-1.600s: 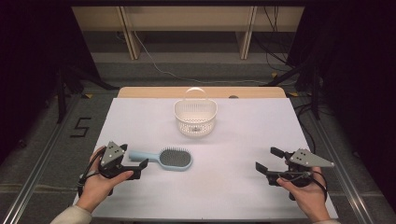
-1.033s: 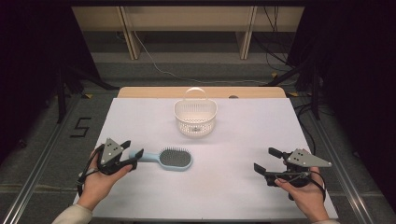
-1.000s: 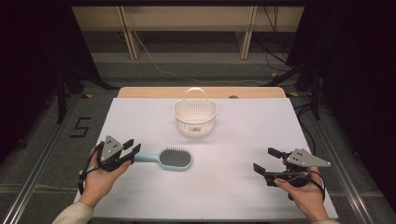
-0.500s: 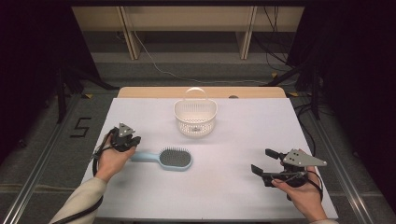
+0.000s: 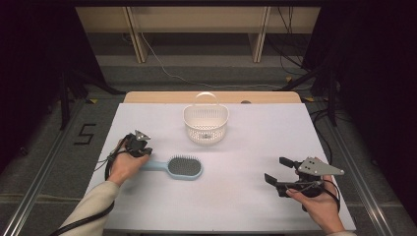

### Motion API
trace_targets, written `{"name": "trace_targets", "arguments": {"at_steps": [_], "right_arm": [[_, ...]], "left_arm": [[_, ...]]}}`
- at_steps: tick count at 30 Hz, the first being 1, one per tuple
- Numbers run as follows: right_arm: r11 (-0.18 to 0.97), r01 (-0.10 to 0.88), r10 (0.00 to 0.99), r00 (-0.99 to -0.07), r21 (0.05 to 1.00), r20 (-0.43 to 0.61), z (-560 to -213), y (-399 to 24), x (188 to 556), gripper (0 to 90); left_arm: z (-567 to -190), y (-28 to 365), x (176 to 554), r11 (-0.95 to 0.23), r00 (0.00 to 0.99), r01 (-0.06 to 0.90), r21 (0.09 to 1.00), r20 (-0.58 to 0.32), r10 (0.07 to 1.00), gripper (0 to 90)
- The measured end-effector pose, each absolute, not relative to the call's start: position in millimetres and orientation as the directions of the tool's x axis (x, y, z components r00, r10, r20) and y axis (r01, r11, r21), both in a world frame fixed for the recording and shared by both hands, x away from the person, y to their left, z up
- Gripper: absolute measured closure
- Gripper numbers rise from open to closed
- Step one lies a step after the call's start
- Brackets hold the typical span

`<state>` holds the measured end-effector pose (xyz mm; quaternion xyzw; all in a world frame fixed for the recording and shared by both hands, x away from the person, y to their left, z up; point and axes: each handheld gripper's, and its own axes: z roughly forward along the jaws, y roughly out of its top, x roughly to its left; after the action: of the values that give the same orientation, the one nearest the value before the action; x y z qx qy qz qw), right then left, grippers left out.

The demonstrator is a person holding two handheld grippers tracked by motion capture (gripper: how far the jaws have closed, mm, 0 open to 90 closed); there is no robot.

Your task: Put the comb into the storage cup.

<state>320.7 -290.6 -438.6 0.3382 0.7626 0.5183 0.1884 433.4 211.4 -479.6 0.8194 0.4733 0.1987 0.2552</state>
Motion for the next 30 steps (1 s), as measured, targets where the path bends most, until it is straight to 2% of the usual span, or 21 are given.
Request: {"name": "trace_targets", "arguments": {"at_steps": [10, 18, 23, 30], "right_arm": [[0.231, 0.320, 0.711, -0.700, 0.919, 0.066, -438.0, -290.7, 320.1, 18.1], [0.230, 0.317, 0.707, -0.704, 0.920, 0.066, -437.6, -290.4, 319.9, 18.1], [0.231, 0.321, 0.705, -0.706, 0.918, 0.069, -437.8, -289.8, 320.5, 18.2], [0.231, 0.319, 0.701, -0.710, 0.919, 0.070, -437.6, -288.0, 320.7, 18.3]], "left_arm": [[-478.4, 208.4, 424.2, -0.443, 0.484, 0.716, 0.540, 0.073, 0.872, 89.8], [-472.5, 207.2, 387.4, -0.481, 0.517, 0.751, 0.452, 0.051, 0.854, 89.8], [-470.7, 199.4, 360.8, -0.544, 0.572, 0.727, 0.419, 0.067, 0.817, 89.8], [-468.9, 187.1, 334.9, -0.602, 0.640, 0.694, 0.394, 0.044, 0.767, 89.7]]}}
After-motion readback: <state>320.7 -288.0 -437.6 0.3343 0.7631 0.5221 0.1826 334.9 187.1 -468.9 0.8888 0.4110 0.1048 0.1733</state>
